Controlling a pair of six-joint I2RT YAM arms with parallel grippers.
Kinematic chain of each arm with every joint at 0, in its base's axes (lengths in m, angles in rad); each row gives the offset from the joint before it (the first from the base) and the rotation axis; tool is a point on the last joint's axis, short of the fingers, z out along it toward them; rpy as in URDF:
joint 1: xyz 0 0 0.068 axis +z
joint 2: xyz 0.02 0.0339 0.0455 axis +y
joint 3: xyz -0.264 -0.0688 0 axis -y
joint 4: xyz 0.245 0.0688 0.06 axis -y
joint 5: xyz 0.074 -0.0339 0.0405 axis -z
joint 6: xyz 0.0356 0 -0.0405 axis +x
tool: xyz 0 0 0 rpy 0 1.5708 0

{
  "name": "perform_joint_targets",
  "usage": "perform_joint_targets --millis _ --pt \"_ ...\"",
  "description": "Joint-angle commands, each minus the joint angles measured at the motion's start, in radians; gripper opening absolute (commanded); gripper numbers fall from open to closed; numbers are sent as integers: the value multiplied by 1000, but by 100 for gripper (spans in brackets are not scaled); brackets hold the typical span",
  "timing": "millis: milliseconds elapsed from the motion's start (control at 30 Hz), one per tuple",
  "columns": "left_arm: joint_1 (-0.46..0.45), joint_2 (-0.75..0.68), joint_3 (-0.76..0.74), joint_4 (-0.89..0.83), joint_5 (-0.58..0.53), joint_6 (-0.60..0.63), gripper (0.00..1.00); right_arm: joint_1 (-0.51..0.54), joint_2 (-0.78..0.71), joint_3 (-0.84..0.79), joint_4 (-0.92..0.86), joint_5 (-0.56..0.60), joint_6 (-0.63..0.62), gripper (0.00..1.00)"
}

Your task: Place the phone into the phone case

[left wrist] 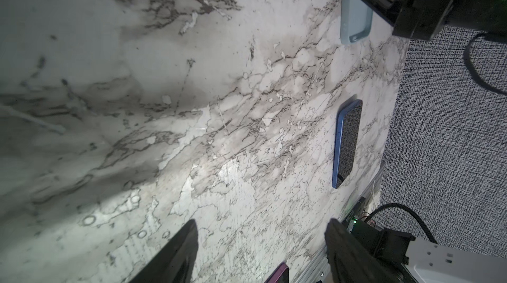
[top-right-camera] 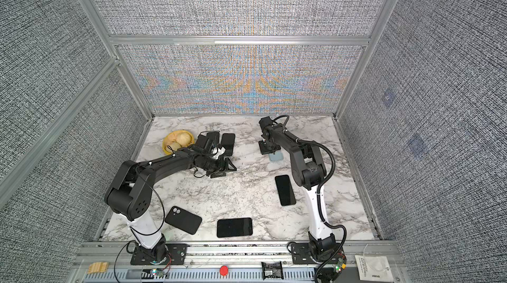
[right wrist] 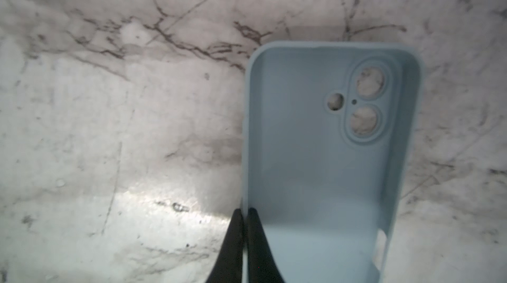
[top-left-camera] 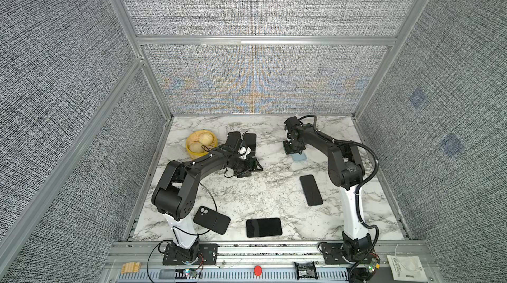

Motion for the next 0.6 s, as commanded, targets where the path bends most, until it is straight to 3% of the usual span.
perform_joint_targets --millis 0,267,567 --pt "3 -23 -12 8 -25 1 75 27 -45 -30 -28 -22 16 7" --pt "3 -52 -54 29 -38 -11 74 126 -214 -251 11 -51 63 3" --pt "10 -134 -132 48 -68 -35 74 357 -339 -473 71 -111 190 3"
